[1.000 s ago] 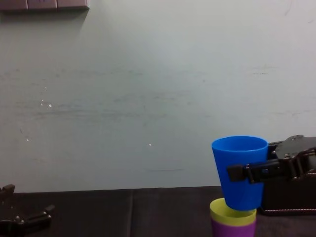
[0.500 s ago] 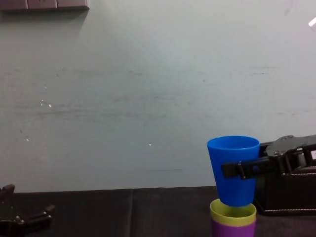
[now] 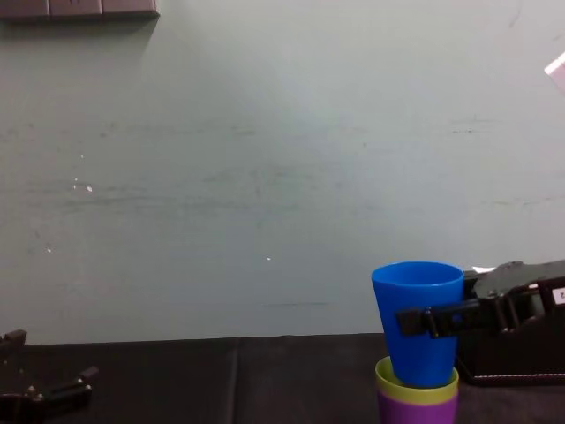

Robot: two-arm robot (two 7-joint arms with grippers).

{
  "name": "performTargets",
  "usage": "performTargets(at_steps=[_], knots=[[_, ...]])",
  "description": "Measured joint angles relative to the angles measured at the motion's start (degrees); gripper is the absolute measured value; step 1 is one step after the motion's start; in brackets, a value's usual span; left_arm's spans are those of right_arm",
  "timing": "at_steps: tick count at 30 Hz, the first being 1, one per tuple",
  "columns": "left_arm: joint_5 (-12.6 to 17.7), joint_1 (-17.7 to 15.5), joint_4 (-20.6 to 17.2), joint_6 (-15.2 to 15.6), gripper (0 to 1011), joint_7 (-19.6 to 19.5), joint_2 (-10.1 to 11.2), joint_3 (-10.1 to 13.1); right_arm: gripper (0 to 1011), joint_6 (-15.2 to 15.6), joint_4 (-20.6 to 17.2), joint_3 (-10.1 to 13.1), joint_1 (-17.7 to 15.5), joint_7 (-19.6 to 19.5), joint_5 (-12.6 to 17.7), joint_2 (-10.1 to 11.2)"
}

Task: Stack the three plastic cups sequentially using one hand.

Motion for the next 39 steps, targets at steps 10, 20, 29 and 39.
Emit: performTargets(at_steps=[10,20,29,39], knots=[[0.00,0.00,0.00,0.00,1011,0.00,0.00,0.00,718,-0.61,1.09,-0.18,-0.30,0.50,0.25,-0.28],[0.00,0.00,0.00,0.00,1011,0.00,0.00,0.00,718,-0.89,1.34,-0.15,-0.39,0.74,0.44,-0.35],[0.00,0.00,0.00,0.00,1011,0.00,0.00,0.00,894,-0.82,1.23,-0.11,-0.39,0.69,0.40,-0.31],[0.00,0.00,0.00,0.00,1011,0.00,0.00,0.00,1002,-0.77,1.16,-0.11,-0.40,0.64,0.35,-0.27]])
